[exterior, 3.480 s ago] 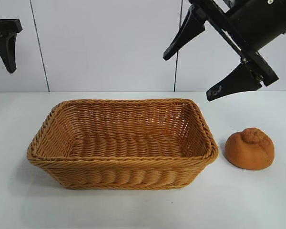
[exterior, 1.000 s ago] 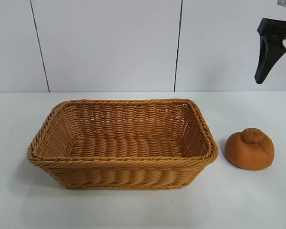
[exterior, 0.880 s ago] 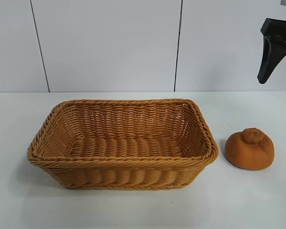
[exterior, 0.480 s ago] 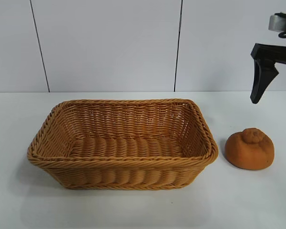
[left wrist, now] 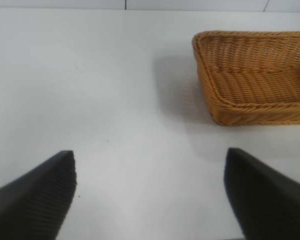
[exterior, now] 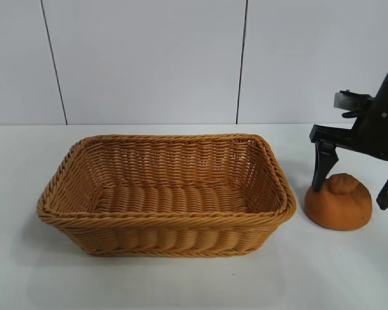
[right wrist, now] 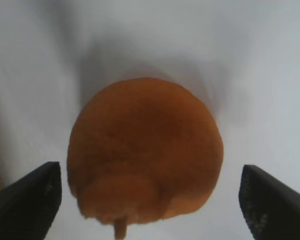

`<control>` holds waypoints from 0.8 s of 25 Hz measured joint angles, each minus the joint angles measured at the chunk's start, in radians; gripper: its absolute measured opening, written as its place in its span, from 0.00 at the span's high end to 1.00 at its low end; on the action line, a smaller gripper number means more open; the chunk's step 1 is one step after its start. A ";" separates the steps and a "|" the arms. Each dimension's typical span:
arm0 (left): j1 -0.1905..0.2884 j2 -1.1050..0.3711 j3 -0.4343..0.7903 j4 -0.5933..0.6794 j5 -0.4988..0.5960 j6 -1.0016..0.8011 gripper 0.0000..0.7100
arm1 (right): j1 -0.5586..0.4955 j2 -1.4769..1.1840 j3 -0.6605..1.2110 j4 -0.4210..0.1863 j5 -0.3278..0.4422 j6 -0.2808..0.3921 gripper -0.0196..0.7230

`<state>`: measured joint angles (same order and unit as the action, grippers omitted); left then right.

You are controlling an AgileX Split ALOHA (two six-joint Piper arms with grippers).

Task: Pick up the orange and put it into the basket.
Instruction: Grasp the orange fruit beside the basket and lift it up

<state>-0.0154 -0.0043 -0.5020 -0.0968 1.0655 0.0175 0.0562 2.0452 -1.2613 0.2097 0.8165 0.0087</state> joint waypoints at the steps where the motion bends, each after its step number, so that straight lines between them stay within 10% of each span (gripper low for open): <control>1: 0.000 0.000 0.000 0.000 0.000 0.000 0.18 | 0.000 0.007 0.000 0.002 -0.007 0.000 0.08; 4: 0.000 0.000 0.000 0.000 0.000 0.000 0.18 | 0.000 0.012 0.000 0.003 -0.018 0.000 0.18; 12: 0.000 0.000 0.000 0.000 0.000 0.000 0.18 | 0.000 0.003 -0.004 0.006 -0.001 0.001 0.91; 20: 0.000 0.000 0.000 0.000 0.000 0.000 0.18 | 0.000 -0.170 -0.004 0.001 0.019 0.001 0.92</control>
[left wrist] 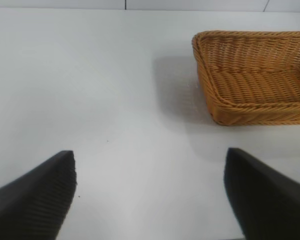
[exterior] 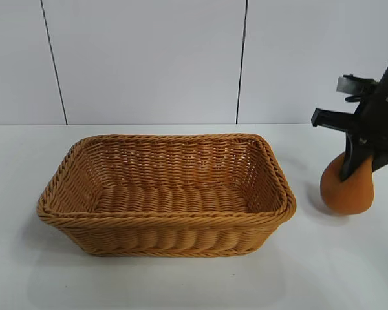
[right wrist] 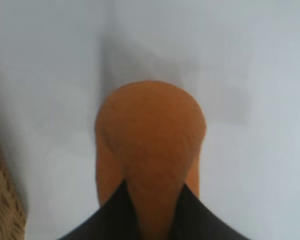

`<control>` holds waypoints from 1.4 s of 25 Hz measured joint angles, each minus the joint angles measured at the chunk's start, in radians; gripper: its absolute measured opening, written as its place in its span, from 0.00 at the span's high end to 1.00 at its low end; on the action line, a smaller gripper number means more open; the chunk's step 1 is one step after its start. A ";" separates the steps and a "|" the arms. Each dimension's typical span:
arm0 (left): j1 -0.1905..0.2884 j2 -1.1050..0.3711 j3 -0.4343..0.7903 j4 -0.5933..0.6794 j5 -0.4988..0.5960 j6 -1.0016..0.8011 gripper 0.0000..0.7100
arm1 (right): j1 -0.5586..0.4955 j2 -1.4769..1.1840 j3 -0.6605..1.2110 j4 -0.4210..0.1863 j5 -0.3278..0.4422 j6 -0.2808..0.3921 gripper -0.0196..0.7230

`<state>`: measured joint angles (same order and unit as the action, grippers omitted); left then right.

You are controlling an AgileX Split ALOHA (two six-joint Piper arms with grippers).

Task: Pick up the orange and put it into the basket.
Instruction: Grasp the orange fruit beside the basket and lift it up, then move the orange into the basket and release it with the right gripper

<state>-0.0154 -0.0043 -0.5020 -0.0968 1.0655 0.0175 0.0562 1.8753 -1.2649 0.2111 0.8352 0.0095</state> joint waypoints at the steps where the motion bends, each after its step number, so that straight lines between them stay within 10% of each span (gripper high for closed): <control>1: 0.000 0.000 0.000 0.000 0.000 0.000 0.18 | 0.000 -0.036 0.000 0.005 0.002 0.000 0.92; 17: 0.000 0.000 0.000 0.002 0.000 0.000 0.18 | 0.091 -0.250 -0.011 0.089 0.022 -0.010 0.92; 35: 0.000 0.000 0.000 0.002 0.000 0.000 0.18 | 0.506 -0.069 -0.011 0.157 -0.240 0.028 0.92</control>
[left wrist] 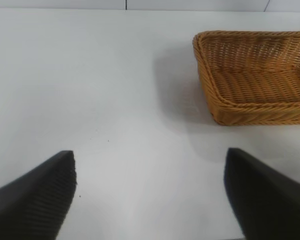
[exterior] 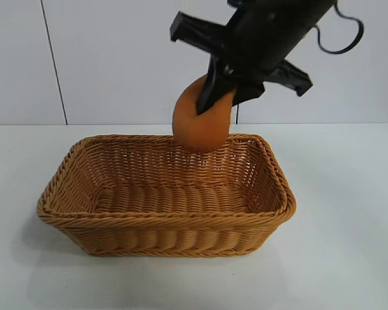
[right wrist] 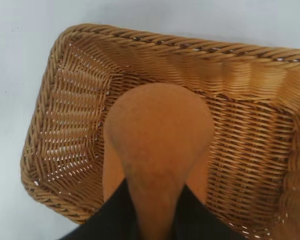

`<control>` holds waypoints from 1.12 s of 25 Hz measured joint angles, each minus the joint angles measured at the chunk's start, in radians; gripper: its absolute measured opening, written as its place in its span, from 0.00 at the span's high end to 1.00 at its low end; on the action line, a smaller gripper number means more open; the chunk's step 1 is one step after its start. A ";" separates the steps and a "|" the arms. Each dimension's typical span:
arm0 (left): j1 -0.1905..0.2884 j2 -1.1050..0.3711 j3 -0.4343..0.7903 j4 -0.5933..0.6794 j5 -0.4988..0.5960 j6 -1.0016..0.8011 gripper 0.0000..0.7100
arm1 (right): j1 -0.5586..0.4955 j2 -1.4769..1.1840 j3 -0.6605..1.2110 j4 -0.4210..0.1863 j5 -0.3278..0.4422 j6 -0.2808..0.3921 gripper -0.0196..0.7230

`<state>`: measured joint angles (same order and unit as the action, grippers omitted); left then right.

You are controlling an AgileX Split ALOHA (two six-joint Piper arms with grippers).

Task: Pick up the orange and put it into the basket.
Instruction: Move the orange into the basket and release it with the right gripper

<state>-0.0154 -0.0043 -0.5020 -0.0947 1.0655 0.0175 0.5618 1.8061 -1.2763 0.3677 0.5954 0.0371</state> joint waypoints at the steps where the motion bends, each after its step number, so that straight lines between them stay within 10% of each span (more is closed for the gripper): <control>1: 0.000 0.000 0.000 0.000 0.000 0.000 0.18 | 0.007 0.029 0.000 0.002 -0.020 0.002 0.92; 12: 0.000 0.000 0.000 0.000 0.000 0.000 0.18 | 0.026 0.219 0.000 0.067 -0.122 0.007 0.90; 20: 0.000 0.000 0.000 0.000 0.000 0.000 0.18 | 0.026 0.219 0.000 0.076 -0.070 0.003 0.17; 28: 0.000 0.000 0.000 0.000 0.000 0.000 0.18 | 0.026 0.218 -0.157 -0.023 0.178 0.003 0.08</control>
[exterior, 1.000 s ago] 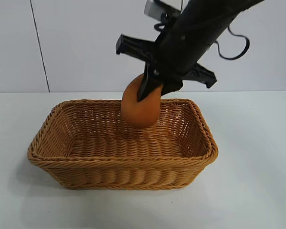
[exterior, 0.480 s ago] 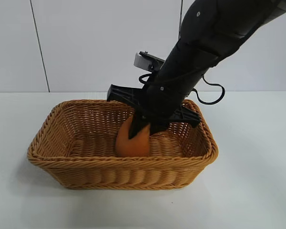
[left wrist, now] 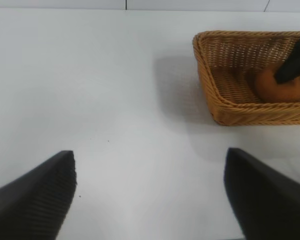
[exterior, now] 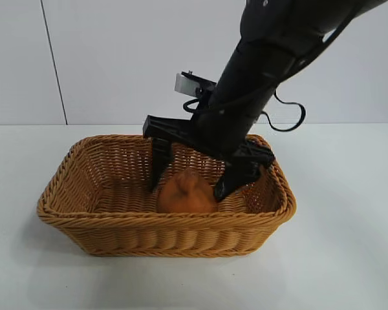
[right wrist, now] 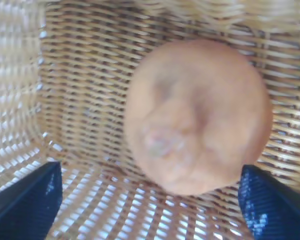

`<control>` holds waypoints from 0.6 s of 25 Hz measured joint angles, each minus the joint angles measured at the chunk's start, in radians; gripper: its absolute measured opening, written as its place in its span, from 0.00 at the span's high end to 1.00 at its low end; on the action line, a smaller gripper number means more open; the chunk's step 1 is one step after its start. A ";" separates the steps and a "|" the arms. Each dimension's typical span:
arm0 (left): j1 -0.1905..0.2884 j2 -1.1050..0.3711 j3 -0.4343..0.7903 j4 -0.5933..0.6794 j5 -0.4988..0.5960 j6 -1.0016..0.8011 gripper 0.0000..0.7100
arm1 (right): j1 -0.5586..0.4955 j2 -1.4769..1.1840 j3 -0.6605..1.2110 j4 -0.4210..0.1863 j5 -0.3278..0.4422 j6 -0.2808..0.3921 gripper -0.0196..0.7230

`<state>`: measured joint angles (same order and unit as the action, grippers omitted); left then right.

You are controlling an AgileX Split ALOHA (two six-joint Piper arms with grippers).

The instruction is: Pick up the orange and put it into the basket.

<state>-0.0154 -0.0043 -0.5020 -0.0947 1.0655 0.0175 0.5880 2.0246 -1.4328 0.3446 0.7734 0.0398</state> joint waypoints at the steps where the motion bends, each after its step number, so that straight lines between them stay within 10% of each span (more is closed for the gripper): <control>1: 0.000 0.000 0.000 0.000 0.000 0.000 0.18 | 0.000 0.000 -0.038 -0.017 0.036 0.001 0.08; 9: 0.000 0.000 0.000 0.000 0.000 0.000 0.18 | 0.000 -0.005 -0.381 -0.260 0.405 0.078 0.08; 15: 0.000 0.000 0.000 0.000 0.000 0.000 0.18 | -0.063 -0.006 -0.434 -0.310 0.433 0.097 0.08</control>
<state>-0.0154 -0.0043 -0.5020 -0.0947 1.0655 0.0175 0.5252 2.0188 -1.8670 0.0349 1.2062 0.1367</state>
